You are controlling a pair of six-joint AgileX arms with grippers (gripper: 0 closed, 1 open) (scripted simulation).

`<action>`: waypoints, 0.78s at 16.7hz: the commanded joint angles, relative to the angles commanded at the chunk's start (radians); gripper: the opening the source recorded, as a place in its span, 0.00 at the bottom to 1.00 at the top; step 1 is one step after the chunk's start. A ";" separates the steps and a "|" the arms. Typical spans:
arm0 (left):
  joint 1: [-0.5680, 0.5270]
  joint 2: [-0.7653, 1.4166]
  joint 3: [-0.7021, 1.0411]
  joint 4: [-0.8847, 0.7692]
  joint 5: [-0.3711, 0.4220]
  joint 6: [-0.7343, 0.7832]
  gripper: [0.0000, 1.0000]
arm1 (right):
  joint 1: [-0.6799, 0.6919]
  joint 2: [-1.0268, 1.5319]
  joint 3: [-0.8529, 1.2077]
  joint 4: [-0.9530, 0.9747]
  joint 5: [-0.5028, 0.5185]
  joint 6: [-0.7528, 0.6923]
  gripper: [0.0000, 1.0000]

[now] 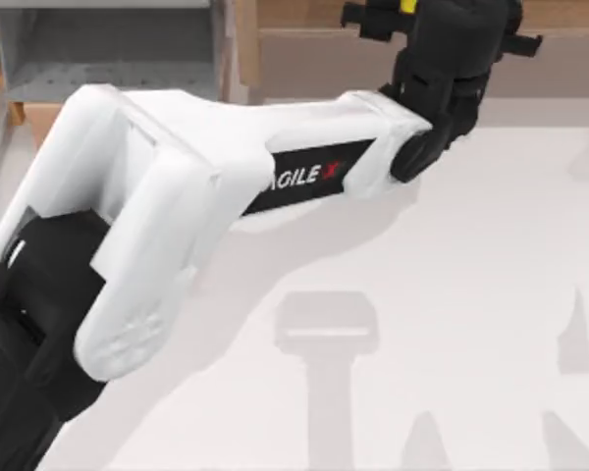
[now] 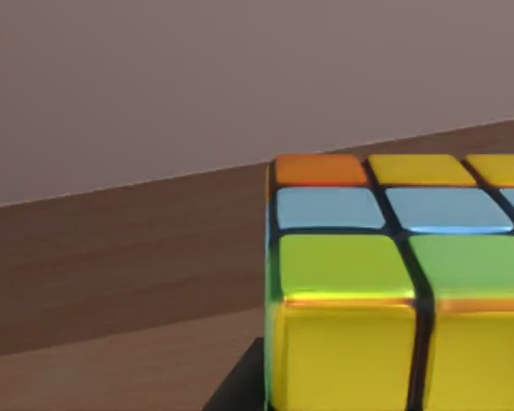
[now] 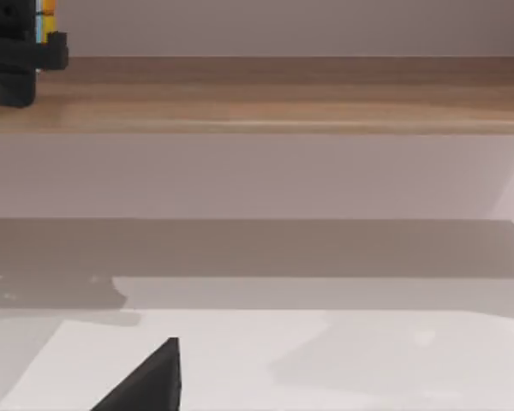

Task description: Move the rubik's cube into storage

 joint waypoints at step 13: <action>-0.166 -0.148 0.194 -0.823 0.388 0.259 0.00 | 0.000 0.000 0.000 0.000 0.000 0.000 1.00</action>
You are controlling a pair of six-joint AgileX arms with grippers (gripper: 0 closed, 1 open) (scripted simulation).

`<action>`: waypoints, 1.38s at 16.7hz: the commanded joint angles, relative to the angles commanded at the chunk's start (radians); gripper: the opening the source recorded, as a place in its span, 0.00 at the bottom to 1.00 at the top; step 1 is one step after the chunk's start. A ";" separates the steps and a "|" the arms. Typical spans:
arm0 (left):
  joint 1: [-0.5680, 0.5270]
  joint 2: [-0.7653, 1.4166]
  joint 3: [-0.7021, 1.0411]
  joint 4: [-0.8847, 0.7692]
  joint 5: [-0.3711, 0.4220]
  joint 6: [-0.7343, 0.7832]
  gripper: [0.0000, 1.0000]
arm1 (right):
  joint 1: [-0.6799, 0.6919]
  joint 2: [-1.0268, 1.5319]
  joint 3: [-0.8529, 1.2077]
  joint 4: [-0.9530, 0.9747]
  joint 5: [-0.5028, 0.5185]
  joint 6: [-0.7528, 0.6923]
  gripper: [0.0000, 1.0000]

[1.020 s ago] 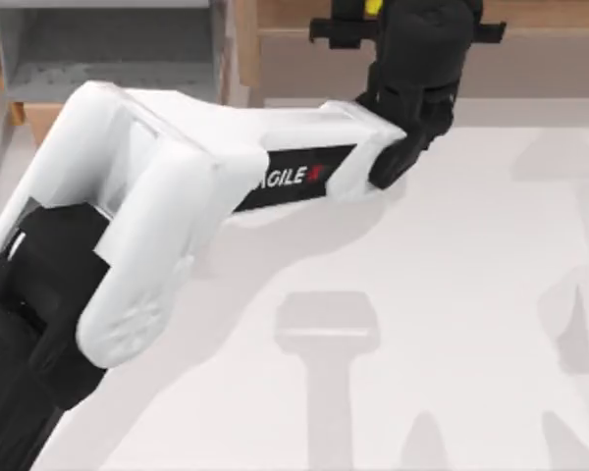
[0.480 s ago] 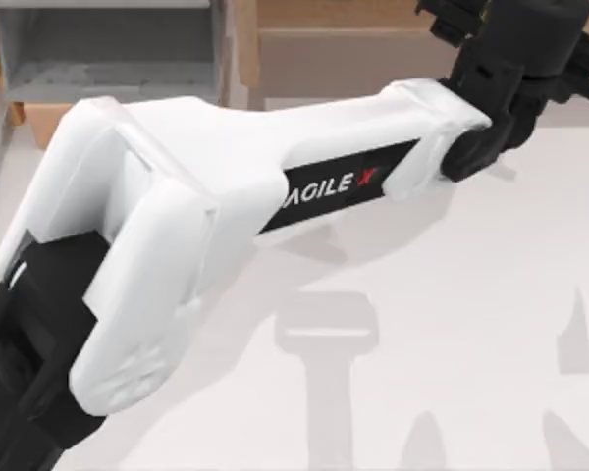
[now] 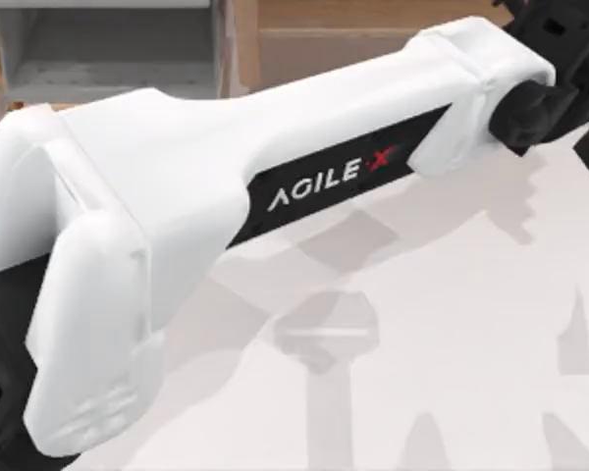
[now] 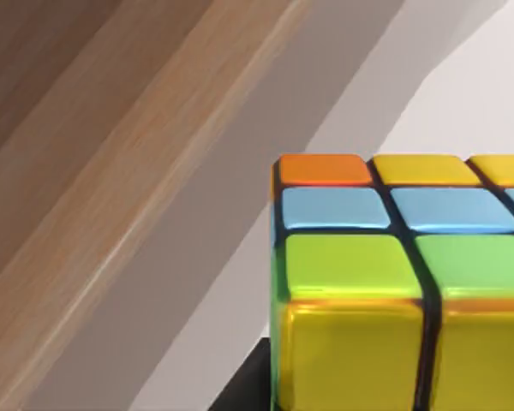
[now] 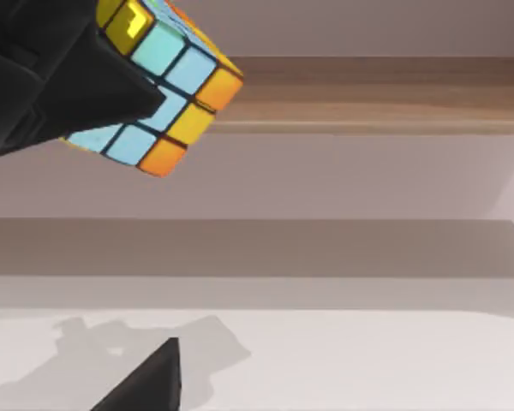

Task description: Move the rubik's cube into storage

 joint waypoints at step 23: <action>1.222 0.201 0.561 -1.252 0.197 0.021 0.00 | 0.000 0.000 0.000 0.000 0.000 0.000 1.00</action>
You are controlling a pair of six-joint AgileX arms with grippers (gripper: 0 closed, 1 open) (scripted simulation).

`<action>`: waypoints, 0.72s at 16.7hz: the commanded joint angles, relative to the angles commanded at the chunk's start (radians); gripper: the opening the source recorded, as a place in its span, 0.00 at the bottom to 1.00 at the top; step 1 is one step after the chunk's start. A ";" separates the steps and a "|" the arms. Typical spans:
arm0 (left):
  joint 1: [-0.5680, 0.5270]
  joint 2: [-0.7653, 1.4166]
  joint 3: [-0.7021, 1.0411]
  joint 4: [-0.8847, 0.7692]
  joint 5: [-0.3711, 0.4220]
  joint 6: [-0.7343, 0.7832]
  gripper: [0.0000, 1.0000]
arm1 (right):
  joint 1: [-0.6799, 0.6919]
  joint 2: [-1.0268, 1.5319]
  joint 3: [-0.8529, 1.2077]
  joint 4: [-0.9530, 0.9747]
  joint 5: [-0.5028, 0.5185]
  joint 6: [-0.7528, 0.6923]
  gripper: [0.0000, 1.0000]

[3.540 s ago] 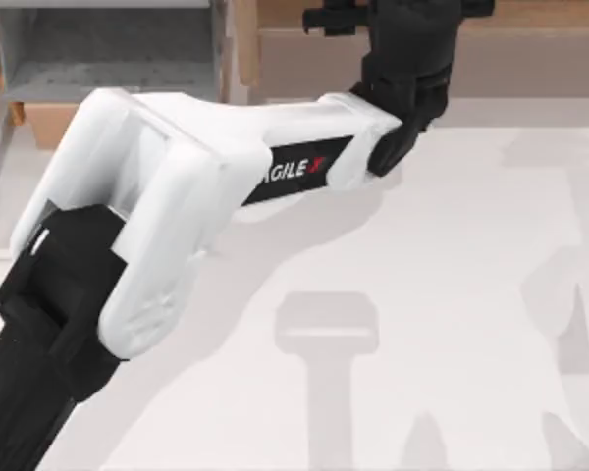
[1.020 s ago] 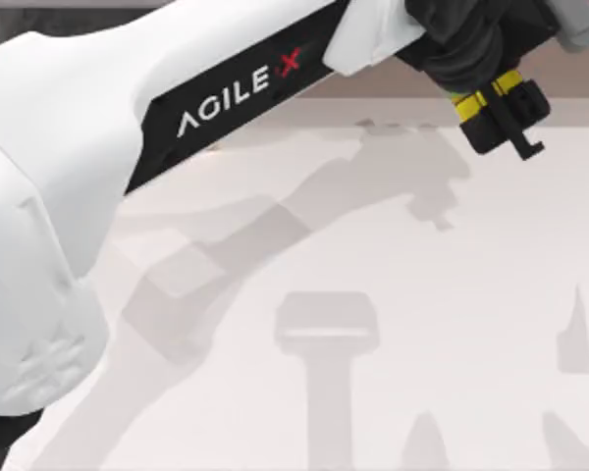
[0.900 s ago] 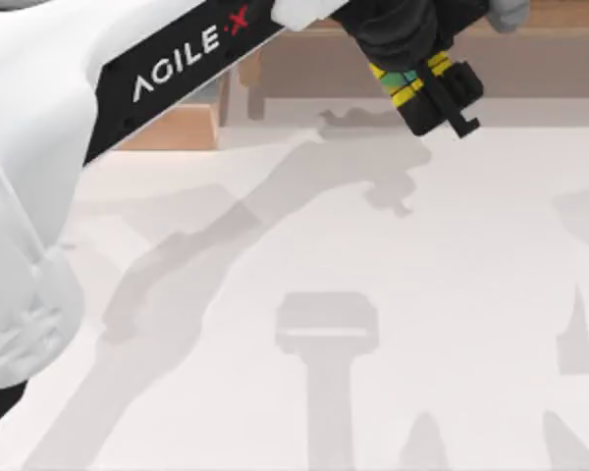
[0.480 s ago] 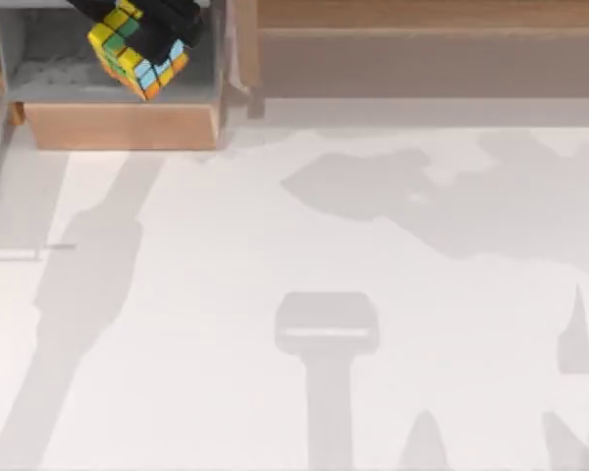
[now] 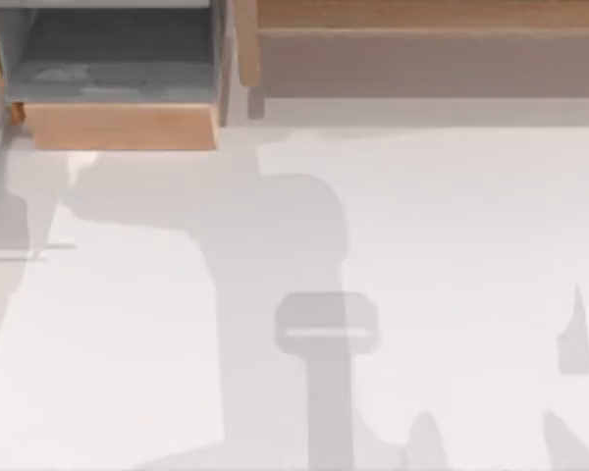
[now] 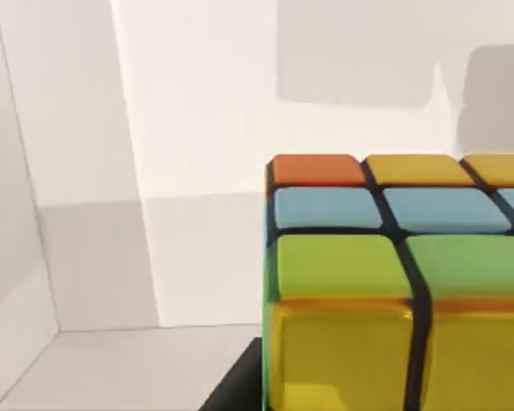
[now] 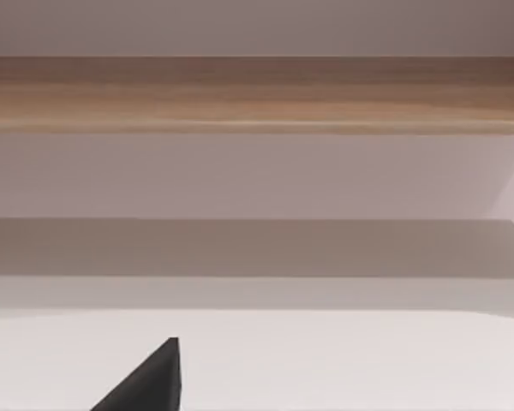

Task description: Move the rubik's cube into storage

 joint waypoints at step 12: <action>0.088 0.212 0.071 0.010 0.036 -0.012 0.00 | 0.000 0.000 0.000 0.000 0.000 0.000 1.00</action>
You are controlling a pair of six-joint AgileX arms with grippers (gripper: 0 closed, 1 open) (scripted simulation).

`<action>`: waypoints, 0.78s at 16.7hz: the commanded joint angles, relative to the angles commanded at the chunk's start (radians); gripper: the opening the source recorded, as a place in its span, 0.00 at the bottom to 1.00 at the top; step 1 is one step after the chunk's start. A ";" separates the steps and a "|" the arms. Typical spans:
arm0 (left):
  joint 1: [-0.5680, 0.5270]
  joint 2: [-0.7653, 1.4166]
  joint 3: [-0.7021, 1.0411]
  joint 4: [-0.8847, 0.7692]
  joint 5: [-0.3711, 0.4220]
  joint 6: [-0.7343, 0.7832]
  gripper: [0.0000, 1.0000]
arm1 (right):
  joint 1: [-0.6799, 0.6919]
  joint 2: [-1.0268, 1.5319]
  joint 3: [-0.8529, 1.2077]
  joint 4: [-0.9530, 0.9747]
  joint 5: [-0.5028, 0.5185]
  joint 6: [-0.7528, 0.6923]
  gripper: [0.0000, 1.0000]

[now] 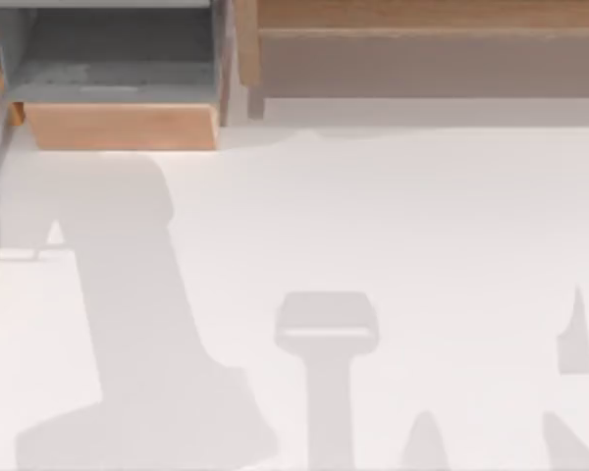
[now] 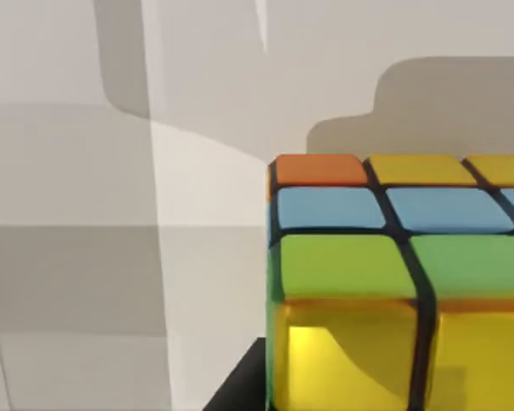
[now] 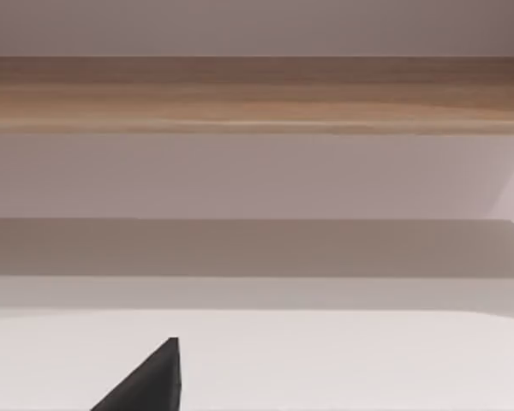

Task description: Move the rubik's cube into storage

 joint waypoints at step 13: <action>0.000 0.000 0.000 0.000 0.000 0.000 0.98 | 0.000 0.000 0.000 0.000 0.000 0.000 1.00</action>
